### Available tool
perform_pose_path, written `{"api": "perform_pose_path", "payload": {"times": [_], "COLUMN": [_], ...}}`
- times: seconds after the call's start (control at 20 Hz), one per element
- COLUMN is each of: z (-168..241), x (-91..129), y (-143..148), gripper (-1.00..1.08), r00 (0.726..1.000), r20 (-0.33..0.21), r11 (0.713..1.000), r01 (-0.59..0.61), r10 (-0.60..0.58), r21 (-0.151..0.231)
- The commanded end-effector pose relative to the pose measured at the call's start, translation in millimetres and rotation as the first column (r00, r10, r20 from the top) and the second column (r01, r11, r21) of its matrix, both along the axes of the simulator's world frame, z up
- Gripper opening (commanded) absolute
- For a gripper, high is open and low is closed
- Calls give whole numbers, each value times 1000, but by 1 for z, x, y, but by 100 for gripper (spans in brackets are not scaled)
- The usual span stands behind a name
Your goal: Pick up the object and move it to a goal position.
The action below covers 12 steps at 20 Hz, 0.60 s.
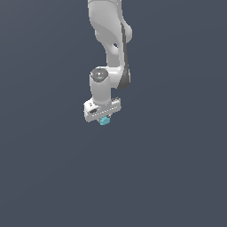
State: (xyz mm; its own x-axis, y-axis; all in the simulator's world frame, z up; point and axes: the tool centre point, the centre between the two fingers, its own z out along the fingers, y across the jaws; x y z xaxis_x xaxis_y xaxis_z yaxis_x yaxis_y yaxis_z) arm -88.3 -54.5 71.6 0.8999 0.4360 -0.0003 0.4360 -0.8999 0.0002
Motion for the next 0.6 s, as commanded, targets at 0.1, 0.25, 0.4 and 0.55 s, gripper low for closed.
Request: {"api": "perform_pose_path", "payload": {"times": [0.1,0.25,0.4,0.55], "z": [27,48,71,95], "x": [14,25,38,50], "y": [30,53,78,104], "gripper": [-100,-100,-100,-100], "r00": [1000,1000,1000,1000], "r20": [1,1,1,1], "r11": [1000,1000,1000,1000], "r01": [-1,-1,-1,-1], "r10": [1,1,1,1], "r21": [0,-1,-1,-1]}}
